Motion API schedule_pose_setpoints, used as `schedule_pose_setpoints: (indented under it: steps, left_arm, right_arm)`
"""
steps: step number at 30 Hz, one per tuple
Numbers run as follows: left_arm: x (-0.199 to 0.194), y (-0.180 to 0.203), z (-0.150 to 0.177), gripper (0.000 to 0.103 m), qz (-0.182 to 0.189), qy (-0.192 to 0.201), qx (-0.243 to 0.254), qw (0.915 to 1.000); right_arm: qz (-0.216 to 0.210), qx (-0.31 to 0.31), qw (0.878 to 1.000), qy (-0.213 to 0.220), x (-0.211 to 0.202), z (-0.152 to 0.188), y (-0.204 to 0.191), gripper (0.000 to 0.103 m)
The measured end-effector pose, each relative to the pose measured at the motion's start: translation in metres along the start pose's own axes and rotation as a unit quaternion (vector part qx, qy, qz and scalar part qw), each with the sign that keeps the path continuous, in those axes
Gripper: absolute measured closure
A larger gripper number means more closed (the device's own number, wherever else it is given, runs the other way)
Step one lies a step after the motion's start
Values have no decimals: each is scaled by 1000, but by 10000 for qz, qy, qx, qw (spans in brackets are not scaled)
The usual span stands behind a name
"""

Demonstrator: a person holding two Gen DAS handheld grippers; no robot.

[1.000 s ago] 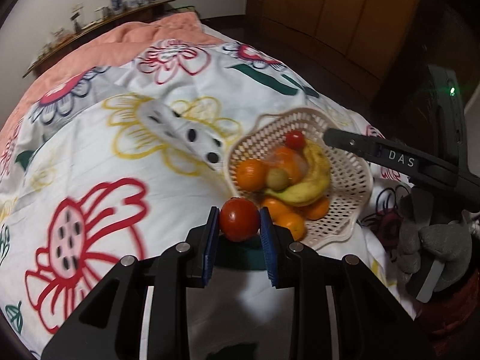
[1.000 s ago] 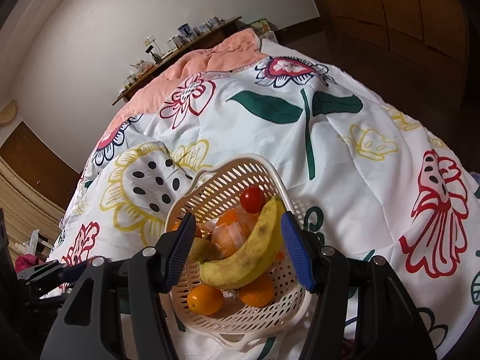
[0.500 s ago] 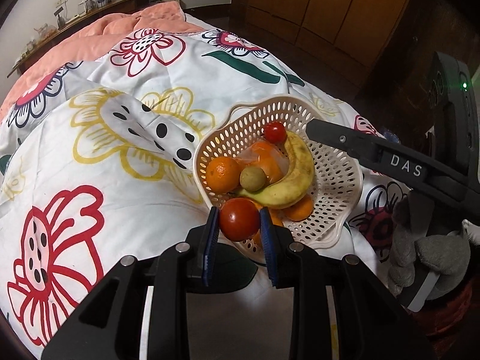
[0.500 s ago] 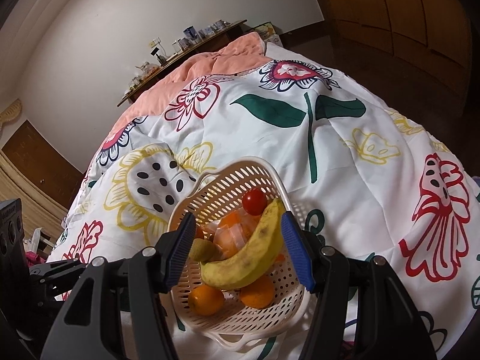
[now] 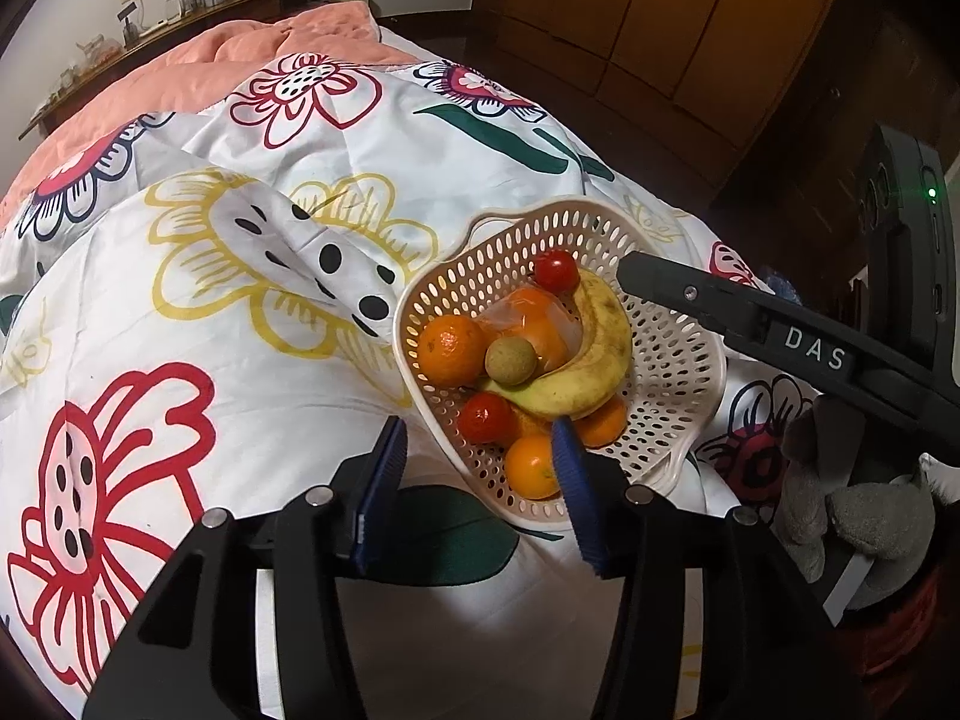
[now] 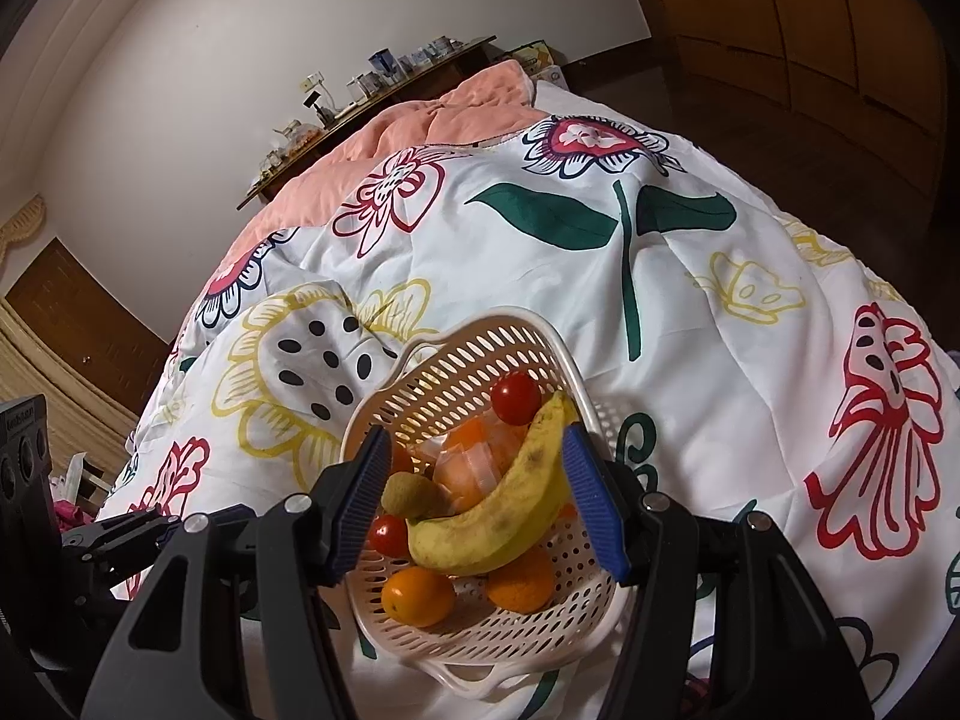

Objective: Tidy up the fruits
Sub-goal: 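Open both tools and withdraw them from the basket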

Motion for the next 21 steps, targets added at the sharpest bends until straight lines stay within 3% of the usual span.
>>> schedule_pose_setpoints:
  steps: [4, 8, 12, 19, 21]
  left_arm:
    - [-1, -2, 1, 51, 31, 23, -55, 10000]
    - [-3, -2, 1, 41, 45, 96, -67, 9999]
    - [-10, -1, 0, 24, -188, 195, 64, 9996]
    - [-17, -9, 6, 20, -495, 245, 159, 9983]
    - [-18, -11, 8, 13, -590, 238, 165, 9978]
  right_arm:
    - [11, 21, 10000, 1, -1, -1, 1, 41]
    - [26, 17, 10000, 15, -3, -1, 1, 36]
    - [60, -42, 10000, 43, -7, -1, -2, 29]
    - [173, -41, 9997, 149, -19, -2, -1, 21]
    - [215, -64, 9996, 162, -22, -1, -2, 18]
Point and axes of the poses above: each gripper's, at about its wrist camera, not at the fingertips, and x roughly the way its jaws point, y to its right, z to its underside, the point moved 7 cm from there along x, roughly the way its jaws point, and after that the axes turned 13 degrees about x, right-handed, at the moved point
